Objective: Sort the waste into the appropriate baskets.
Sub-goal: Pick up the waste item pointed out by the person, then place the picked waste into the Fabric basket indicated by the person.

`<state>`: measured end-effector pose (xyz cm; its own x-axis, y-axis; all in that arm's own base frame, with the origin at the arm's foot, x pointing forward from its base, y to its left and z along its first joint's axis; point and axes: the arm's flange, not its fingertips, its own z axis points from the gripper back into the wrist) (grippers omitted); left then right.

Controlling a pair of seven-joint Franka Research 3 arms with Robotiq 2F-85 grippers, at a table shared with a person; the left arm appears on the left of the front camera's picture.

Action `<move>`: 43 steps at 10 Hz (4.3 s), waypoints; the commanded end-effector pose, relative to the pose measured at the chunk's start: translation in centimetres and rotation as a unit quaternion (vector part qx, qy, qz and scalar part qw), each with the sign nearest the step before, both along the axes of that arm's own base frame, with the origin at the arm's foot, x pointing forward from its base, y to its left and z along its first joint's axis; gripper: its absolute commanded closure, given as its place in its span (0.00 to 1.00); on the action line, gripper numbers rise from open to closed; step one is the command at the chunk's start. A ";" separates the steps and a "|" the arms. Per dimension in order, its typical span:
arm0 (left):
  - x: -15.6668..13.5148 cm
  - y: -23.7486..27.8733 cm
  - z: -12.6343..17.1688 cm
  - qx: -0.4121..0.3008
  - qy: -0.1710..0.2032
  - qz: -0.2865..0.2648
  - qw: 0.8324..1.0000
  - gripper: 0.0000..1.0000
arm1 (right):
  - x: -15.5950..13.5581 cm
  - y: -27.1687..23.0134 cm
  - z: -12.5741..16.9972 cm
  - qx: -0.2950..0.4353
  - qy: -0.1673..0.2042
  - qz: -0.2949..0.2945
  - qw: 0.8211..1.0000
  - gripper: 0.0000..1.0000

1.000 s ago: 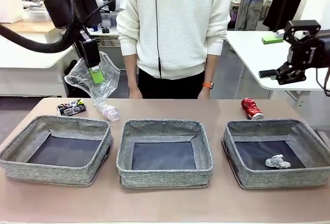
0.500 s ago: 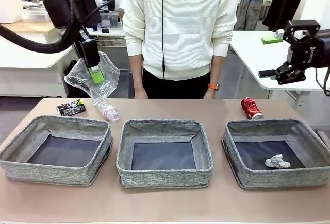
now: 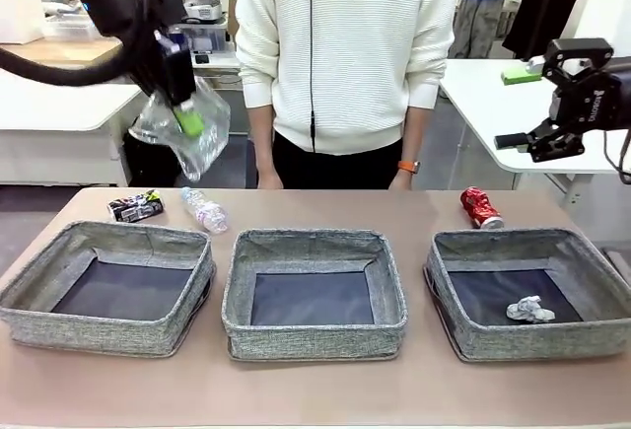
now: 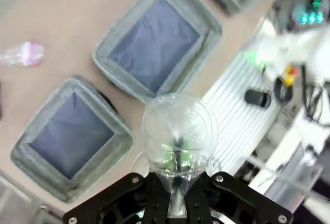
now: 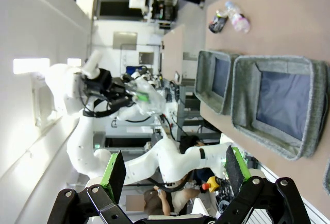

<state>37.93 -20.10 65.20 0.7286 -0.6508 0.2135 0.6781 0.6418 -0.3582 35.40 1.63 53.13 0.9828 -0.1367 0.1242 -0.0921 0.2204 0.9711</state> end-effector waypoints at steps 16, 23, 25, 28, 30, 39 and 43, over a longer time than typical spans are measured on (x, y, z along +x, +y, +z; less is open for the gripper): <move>-1.7 -19.0 12.7 0.087 0.207 0.165 0.960 0.99 | -0.1 0.0 0.3 -0.003 0.010 0.000 1.000 0.00; -2.5 -18.5 11.5 0.103 0.204 0.165 0.959 0.99 | -0.1 0.0 0.3 -0.003 0.010 0.000 1.000 0.00; -2.5 -18.5 11.5 0.103 0.204 0.165 0.959 0.99 | -0.1 0.0 0.3 -0.003 0.010 0.000 1.000 0.00; -2.5 -18.5 11.5 0.103 0.204 0.165 0.959 0.99 | -0.1 0.0 0.3 -0.003 0.010 0.000 1.000 0.00; -2.5 -18.5 11.5 0.103 0.204 0.165 0.959 0.99 | -0.1 0.0 0.3 -0.003 0.010 0.000 1.000 0.00; -2.5 -18.5 11.5 0.103 0.204 0.165 0.959 0.99 | -0.1 0.0 0.3 -0.003 0.010 0.000 1.000 0.00; -2.2 -17.2 9.4 0.125 0.169 0.166 0.964 0.99 | -0.1 0.0 0.3 -0.003 0.010 0.000 1.000 0.00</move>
<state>36.02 -38.49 76.21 0.9006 -0.3662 -0.2342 0.2627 0.8878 -0.3778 35.40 1.63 53.14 0.9827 -0.1369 0.1244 -0.0922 0.2207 0.9710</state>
